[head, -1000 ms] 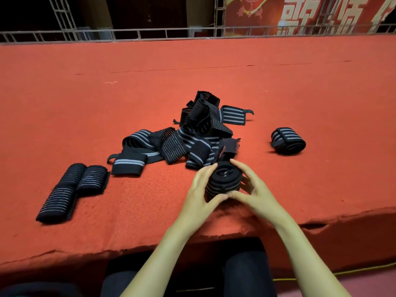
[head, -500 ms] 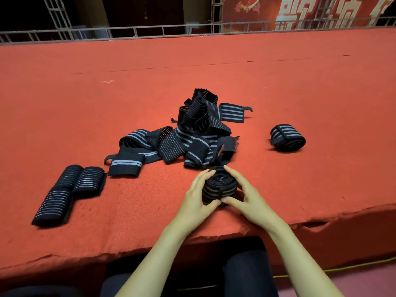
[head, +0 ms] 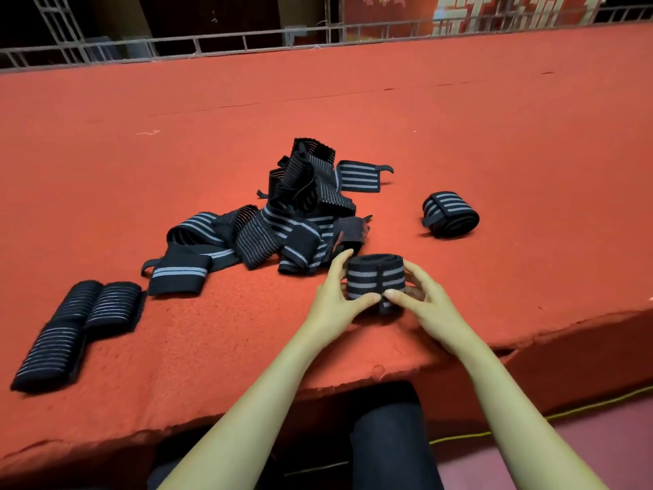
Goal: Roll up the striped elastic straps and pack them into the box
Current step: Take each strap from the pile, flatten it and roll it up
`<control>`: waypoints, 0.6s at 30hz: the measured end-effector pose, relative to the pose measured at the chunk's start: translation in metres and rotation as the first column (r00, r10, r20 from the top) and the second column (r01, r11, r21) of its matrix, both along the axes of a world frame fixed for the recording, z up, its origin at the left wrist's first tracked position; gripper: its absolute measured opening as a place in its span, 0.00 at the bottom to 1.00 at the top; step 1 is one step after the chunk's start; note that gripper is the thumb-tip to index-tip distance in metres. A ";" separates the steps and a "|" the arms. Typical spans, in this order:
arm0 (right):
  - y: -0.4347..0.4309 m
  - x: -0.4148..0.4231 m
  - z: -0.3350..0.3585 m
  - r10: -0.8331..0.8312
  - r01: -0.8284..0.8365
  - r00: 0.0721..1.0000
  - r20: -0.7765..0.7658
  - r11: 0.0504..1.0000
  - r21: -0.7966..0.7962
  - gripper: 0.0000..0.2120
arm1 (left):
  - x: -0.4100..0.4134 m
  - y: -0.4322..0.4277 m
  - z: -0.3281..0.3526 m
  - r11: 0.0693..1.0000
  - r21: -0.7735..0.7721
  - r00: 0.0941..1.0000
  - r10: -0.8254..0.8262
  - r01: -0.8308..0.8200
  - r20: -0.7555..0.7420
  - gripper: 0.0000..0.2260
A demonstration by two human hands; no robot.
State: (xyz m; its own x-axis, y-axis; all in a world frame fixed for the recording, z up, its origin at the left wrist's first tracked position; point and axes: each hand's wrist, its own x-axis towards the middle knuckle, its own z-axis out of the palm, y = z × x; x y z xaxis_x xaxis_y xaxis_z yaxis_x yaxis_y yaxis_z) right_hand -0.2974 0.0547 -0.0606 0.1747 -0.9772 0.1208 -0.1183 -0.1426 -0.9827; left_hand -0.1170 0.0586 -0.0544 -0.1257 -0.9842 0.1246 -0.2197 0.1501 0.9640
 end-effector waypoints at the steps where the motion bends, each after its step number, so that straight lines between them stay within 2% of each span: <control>1: -0.003 -0.007 0.003 -0.024 0.024 1.000 0.012 1.000 0.004 0.25 | -0.010 -0.006 0.000 1.000 0.029 1.000 0.005 -0.004 -0.027 0.35; 5: -0.022 -0.039 0.009 -0.150 0.150 0.989 -0.013 0.989 -0.011 0.21 | -0.051 -0.032 0.009 0.996 0.089 0.997 0.008 -0.002 -0.070 0.25; 10: -0.061 -0.071 0.022 -0.277 0.259 0.943 -0.186 0.959 -0.116 0.15 | -0.093 -0.072 0.027 0.958 0.286 0.957 0.076 0.008 -0.281 0.22; 14: -0.105 -0.091 0.029 -0.504 0.381 0.798 -0.330 0.847 -0.372 0.11 | -0.104 -0.106 0.033 0.949 0.311 0.936 0.160 -0.058 -0.313 0.23; 16: -0.128 -0.100 0.029 -0.554 0.402 0.734 -0.393 0.821 -0.406 0.15 | -0.105 -0.120 0.033 0.947 0.309 0.928 0.187 -0.083 -0.324 0.23; 18: -0.146 -0.104 0.029 -0.504 0.364 0.712 -0.490 0.860 -0.356 0.20 | -0.107 -0.133 0.031 0.946 0.310 0.927 0.199 -0.097 -0.319 0.23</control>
State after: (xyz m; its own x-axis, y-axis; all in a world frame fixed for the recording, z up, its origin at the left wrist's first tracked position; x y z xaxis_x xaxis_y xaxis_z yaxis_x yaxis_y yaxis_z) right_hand -0.4015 -0.0909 -0.0312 -0.1589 -0.9197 0.3589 -0.7266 -0.1372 -0.6732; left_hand -0.2235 -0.0743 -0.0231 0.0243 -0.9879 -0.1531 0.1321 -0.1486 0.9800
